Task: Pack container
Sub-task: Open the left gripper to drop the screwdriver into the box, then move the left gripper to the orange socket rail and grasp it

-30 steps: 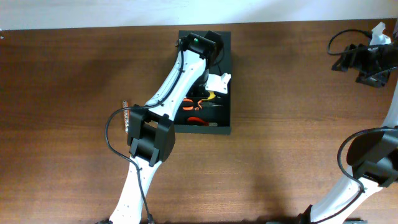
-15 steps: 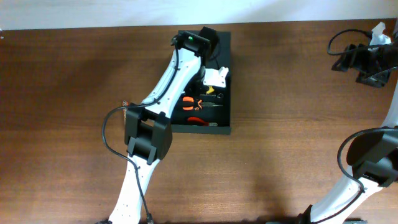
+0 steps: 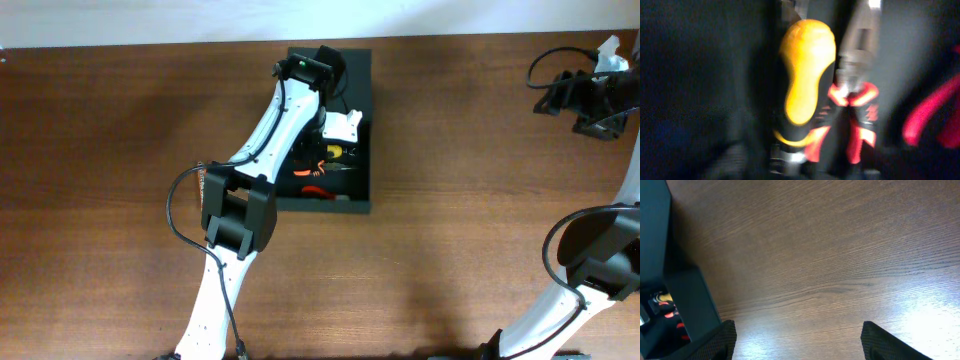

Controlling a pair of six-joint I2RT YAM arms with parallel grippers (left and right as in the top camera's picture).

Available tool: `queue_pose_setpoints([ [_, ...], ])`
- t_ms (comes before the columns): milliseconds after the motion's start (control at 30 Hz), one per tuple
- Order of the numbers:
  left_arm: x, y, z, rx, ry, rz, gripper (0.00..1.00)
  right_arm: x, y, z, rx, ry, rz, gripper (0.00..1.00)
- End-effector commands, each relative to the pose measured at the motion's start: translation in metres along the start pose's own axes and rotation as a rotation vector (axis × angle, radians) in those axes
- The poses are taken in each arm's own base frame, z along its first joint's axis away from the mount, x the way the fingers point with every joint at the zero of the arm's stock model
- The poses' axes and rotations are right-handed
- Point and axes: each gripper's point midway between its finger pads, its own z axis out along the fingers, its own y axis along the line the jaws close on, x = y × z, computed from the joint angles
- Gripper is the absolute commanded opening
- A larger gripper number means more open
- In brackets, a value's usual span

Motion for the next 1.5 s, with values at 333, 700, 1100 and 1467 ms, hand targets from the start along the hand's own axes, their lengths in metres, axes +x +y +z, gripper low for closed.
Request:
queue_pose_setpoints([
  [333,0.016,0.016,-0.114,-0.218,-0.075,-0.358,0.99,0.001,0.001,0.002,-0.013,0.010,0.007,0.79],
  [700,0.128,-0.014,-0.211,-0.293,-0.096,-0.970,0.99,0.003,0.001,0.002,-0.013,0.015,0.008,0.79],
  [1100,0.287,-0.046,-0.130,0.132,-0.133,-1.712,0.72,0.007,0.001,0.002,-0.013,0.033,0.014,0.79],
  [1467,0.256,-0.056,-0.020,0.214,-0.065,-1.661,0.64,0.008,0.001,0.002,-0.013,0.035,0.014,0.82],
])
